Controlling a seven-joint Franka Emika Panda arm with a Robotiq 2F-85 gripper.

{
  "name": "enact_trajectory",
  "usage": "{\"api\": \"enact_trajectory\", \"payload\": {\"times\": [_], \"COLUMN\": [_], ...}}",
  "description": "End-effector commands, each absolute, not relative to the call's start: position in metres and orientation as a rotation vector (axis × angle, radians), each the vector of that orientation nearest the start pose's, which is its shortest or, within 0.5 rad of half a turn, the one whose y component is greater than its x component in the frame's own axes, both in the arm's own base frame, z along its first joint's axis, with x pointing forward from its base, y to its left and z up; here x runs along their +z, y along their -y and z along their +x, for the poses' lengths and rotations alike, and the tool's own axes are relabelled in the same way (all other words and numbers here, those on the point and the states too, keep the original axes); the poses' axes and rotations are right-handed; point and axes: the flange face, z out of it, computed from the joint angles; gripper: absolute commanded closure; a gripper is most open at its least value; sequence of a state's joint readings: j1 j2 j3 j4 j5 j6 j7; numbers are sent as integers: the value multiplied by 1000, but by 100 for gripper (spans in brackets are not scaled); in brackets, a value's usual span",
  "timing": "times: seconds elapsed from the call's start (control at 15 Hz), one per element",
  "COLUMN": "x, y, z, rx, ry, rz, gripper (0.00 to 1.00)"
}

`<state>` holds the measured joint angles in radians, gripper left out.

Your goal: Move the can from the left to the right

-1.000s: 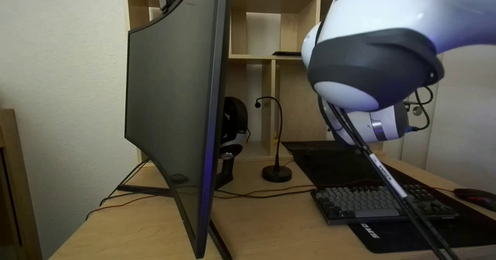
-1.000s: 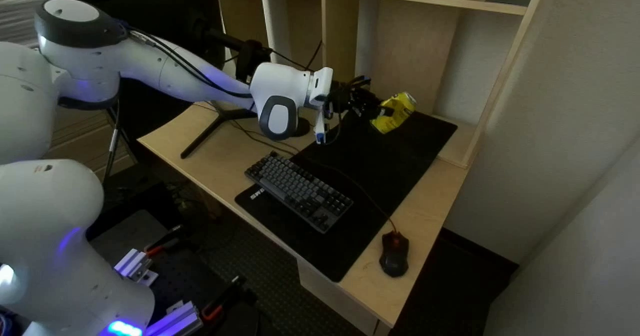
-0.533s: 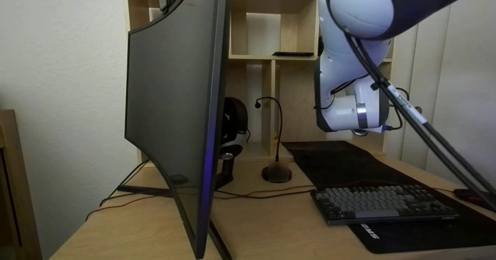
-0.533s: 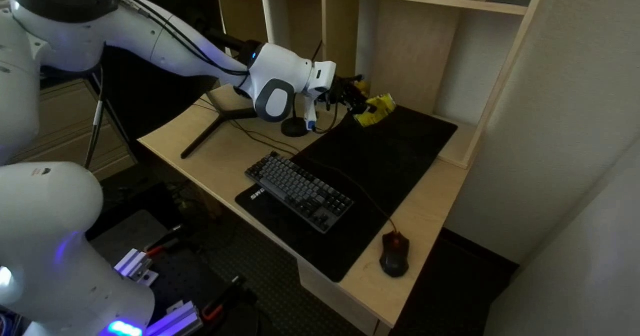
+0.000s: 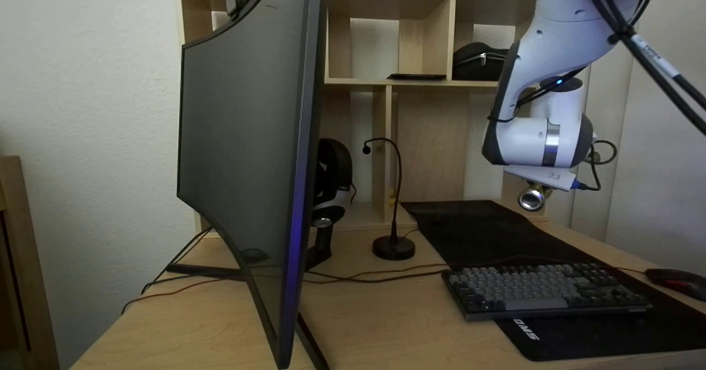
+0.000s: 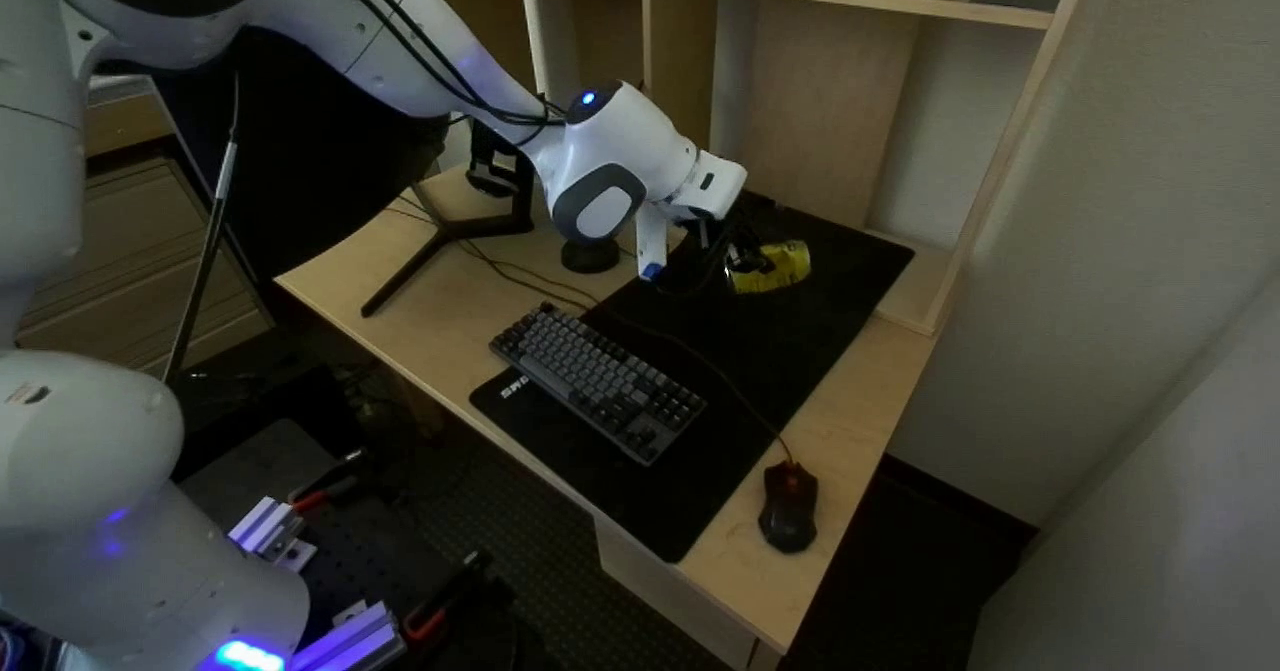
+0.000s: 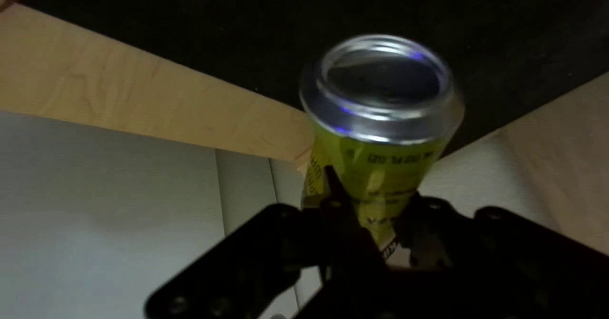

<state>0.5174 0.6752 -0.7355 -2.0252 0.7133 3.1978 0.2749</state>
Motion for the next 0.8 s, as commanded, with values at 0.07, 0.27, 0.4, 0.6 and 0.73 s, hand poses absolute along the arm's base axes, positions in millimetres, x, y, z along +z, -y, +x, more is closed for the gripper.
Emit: {"api": "enact_trajectory", "payload": {"times": [0.07, 0.27, 0.4, 0.6, 0.73], "x": [253, 238, 238, 223, 217], "y": [210, 237, 236, 244, 255], "z": [602, 584, 583, 592, 605], "rx": [-841, -577, -647, -677, -734], "ry": [-1556, -1717, -1688, -1831, -2012], "rz": [-2663, -2636, -2648, -2620, -2499], "gripper": [94, 94, 74, 94, 94]}}
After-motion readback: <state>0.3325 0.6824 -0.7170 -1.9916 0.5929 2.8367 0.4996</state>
